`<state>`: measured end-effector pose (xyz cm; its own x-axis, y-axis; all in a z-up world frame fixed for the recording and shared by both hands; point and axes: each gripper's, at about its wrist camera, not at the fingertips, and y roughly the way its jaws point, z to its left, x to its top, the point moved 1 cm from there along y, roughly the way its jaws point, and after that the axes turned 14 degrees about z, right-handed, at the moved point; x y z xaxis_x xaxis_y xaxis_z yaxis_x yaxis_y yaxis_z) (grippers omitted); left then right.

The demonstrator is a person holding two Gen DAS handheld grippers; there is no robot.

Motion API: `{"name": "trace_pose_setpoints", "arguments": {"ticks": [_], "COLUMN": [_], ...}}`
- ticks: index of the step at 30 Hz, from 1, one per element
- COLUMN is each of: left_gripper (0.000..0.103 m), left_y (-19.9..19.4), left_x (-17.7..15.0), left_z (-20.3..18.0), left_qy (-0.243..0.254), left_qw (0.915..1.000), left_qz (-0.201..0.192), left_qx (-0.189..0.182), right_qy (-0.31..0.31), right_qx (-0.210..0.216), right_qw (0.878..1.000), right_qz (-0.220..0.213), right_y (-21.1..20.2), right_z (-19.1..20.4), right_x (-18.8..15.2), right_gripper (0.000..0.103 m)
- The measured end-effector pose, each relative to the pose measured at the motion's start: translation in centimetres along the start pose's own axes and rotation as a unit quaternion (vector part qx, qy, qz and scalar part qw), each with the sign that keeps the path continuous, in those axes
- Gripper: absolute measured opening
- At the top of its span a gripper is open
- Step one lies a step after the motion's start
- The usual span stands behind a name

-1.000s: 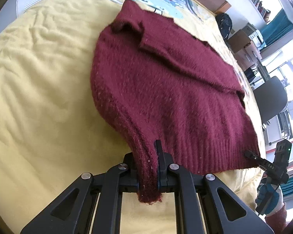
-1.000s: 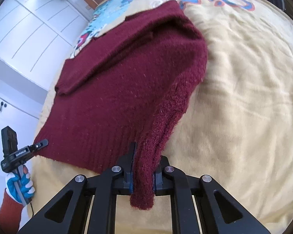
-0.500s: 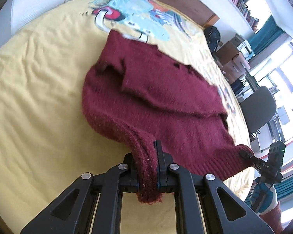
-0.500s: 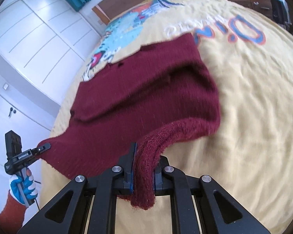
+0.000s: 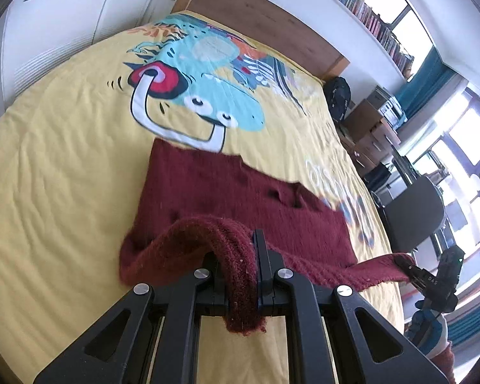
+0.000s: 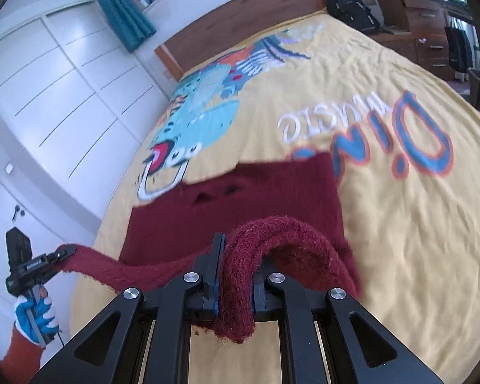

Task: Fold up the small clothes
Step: 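Carry the hem over toward the collar with both tools and open them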

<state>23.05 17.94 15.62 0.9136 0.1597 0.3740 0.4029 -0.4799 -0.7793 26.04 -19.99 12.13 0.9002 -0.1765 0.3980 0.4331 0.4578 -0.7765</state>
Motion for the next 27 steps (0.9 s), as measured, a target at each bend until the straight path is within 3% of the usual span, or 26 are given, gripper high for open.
{"name": "trace_pose_setpoints", "arguments": {"ticks": [8,19,22,23,24,25,26,27], "left_gripper": [0.009,0.010,0.013,0.016,0.021,0.023,0.027,0.029], "left_y": [5.0,12.0,13.1,13.2,13.2,13.2,13.0,12.8], "left_x": [4.7,7.5,7.5,7.5,7.6,7.8,7.8,7.9], "left_z": [2.9,5.9,7.0,7.3,7.6,7.8,8.0,8.2], "left_qy": [-0.026,-0.053,-0.074,-0.081,-0.088,-0.092,-0.097,-0.101], "left_qw": [0.9990,0.9936,0.9914,0.9910,0.9907,0.9906,0.9906,0.9905], "left_qz": [0.018,0.068,0.083,0.084,0.085,0.085,0.085,0.084], "left_qx": [0.031,0.073,0.069,0.065,0.059,0.054,0.046,0.040], "right_qy": [0.016,0.061,0.075,0.075,0.075,0.075,0.074,0.075], "right_qx": [-0.028,-0.067,-0.073,-0.075,-0.083,-0.091,-0.095,-0.096], "right_qw": [0.999,0.994,0.993,0.992,0.992,0.991,0.991,0.991], "right_qz": [0.022,0.057,0.061,0.063,0.064,0.062,0.059,0.059], "right_y": [5.7,12.0,13.0,13.2,13.4,13.4,13.4,13.3], "right_z": [-1.3,-4.1,-4.7,-4.7,-4.8,-4.8,-4.8,-4.9], "right_x": [4.8,7.0,7.2,7.3,7.4,7.5,7.6,7.9], "right_gripper": [0.011,0.016,0.025,0.033,0.051,0.060,0.068,0.068]}}
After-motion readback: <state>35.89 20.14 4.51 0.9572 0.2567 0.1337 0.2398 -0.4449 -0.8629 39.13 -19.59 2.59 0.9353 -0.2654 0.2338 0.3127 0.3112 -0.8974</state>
